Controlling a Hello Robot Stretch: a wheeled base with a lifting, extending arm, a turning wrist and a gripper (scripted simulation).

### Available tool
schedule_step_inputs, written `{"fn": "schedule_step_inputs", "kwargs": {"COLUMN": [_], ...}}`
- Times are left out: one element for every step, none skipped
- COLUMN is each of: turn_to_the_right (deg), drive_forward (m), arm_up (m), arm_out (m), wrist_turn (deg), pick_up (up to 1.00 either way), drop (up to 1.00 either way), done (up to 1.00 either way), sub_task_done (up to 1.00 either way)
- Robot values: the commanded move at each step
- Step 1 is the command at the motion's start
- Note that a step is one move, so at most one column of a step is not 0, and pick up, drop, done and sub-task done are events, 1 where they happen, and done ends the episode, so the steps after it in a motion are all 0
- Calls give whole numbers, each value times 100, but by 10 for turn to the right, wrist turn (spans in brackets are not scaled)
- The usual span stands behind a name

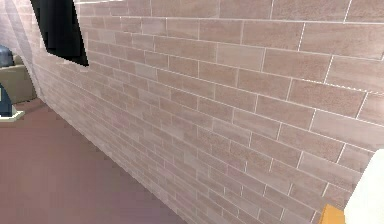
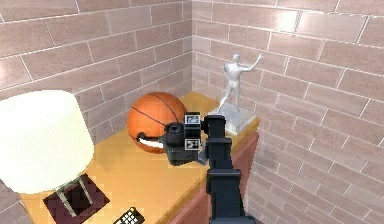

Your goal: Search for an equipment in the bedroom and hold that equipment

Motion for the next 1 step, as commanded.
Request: {"fn": "schedule_step_inputs", "kwargs": {"turn_to_the_right": [0], "drive_forward": [0], "arm_up": [10], "arm_out": [0], "wrist_turn": [0], "pick_up": [0], "drop": [0], "done": [0], "sub_task_done": [0]}}
